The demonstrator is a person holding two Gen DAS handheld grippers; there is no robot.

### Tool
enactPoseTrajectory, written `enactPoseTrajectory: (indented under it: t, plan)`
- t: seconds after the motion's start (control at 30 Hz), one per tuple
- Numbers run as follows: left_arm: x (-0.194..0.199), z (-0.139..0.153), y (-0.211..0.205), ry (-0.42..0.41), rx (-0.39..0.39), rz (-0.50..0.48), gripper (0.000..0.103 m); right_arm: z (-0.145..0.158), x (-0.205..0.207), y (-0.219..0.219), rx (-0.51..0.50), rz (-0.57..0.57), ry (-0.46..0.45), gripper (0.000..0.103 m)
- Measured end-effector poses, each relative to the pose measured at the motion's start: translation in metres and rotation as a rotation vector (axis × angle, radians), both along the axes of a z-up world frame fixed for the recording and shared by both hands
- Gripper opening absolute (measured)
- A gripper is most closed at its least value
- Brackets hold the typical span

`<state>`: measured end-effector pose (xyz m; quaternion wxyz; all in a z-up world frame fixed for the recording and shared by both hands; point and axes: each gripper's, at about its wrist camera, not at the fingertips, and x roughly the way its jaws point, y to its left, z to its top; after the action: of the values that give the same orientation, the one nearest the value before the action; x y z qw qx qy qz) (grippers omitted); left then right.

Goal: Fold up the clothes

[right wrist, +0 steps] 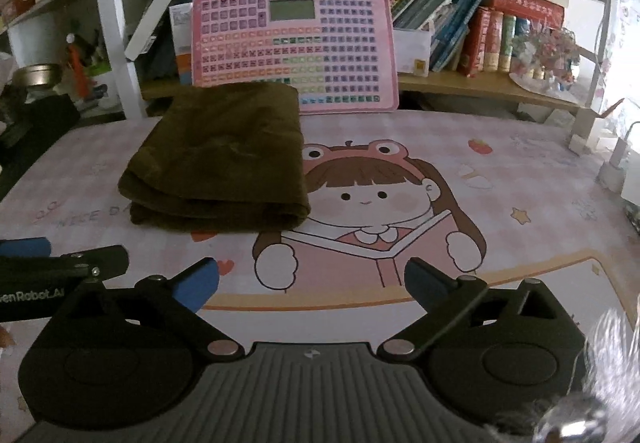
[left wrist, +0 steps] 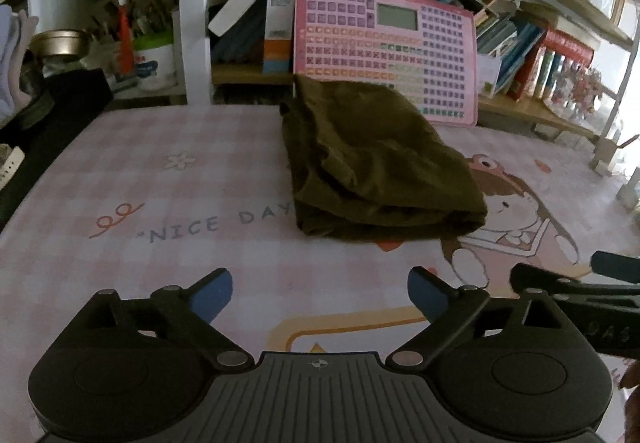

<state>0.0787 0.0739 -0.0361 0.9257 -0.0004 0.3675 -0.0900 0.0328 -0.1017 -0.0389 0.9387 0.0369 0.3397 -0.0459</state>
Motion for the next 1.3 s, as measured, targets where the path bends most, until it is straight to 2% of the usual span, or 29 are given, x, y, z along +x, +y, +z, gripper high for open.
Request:
enactPoseTrajectory:
  t: [0.17, 1.3]
  plan:
    - [-0.0031, -0.0009, -0.0024, -0.009, 0.046, -0.011, 0.101, 0.0006, -0.0010, -0.0013, -0.002, -0.019, 0.000, 0.103]
    - [-0.0079, 0.0016, 0.0016, 0.001, 0.031, -0.009, 0.103, 0.0072, -0.0066, 0.0019, -0.004, -0.014, -0.013, 0.103]
